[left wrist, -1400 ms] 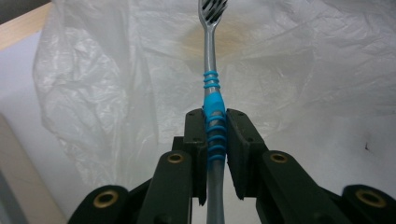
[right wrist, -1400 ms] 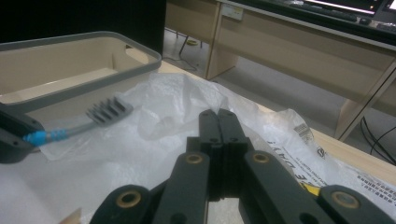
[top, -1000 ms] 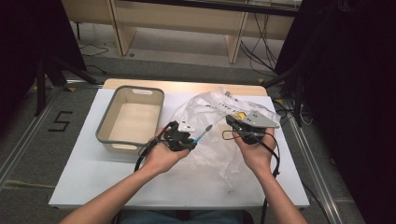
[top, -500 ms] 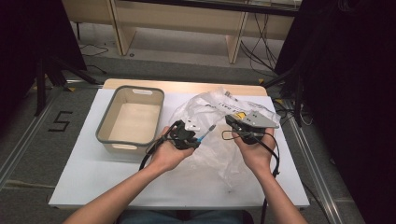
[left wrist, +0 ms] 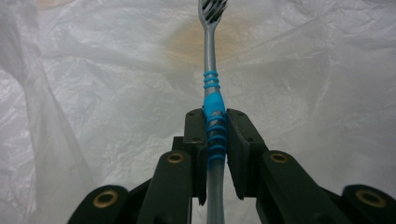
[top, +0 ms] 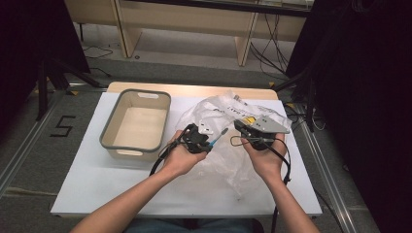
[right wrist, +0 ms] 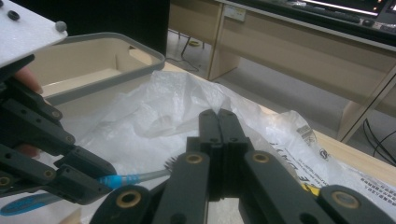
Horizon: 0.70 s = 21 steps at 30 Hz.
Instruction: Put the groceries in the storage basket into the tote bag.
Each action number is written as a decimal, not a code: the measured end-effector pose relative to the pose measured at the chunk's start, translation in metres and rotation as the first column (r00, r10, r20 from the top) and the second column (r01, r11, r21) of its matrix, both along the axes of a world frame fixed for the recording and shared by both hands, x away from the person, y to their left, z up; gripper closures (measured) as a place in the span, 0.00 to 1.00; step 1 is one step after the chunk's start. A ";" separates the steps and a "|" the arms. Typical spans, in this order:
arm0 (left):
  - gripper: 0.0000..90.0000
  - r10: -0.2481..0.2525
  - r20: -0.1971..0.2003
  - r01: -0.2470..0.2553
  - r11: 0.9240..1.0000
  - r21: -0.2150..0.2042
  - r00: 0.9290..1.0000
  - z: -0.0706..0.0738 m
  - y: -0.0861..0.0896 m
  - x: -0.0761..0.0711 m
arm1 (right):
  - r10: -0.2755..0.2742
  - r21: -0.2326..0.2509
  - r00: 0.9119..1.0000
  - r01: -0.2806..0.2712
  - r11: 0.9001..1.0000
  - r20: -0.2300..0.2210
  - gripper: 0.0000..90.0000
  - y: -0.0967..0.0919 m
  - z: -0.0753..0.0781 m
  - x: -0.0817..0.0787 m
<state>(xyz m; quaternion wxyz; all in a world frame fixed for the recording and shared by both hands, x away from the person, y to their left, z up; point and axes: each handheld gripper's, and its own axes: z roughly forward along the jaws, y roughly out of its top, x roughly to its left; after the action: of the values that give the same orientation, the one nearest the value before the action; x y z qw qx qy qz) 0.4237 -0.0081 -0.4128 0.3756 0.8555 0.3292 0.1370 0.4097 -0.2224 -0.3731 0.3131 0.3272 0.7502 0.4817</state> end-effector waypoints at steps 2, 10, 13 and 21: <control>0.87 0.000 0.001 0.000 1.000 0.000 1.000 0.000 -0.003 0.002 | 0.000 -0.001 1.000 0.000 1.000 -0.001 1.00 0.000 0.000 0.000; 0.87 0.013 -0.005 -0.013 1.000 -0.009 1.000 -0.001 -0.012 0.008 | 0.001 0.000 1.000 -0.001 1.000 0.000 1.00 0.000 0.000 0.000; 0.87 0.028 -0.014 -0.028 1.000 -0.010 1.000 -0.002 -0.014 0.012 | 0.000 0.002 1.000 0.000 1.000 0.001 1.00 0.000 0.000 0.000; 0.87 0.053 -0.022 -0.053 0.999 -0.006 0.998 -0.006 -0.021 0.021 | 0.001 0.000 1.000 -0.001 1.000 0.000 1.00 0.000 0.000 0.000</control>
<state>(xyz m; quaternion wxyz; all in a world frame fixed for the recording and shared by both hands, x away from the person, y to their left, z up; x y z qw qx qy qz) 0.4443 -0.0289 -0.4185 0.3709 0.8466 0.3564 0.1367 0.4098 -0.2223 -0.3734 0.3127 0.3269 0.7503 0.4820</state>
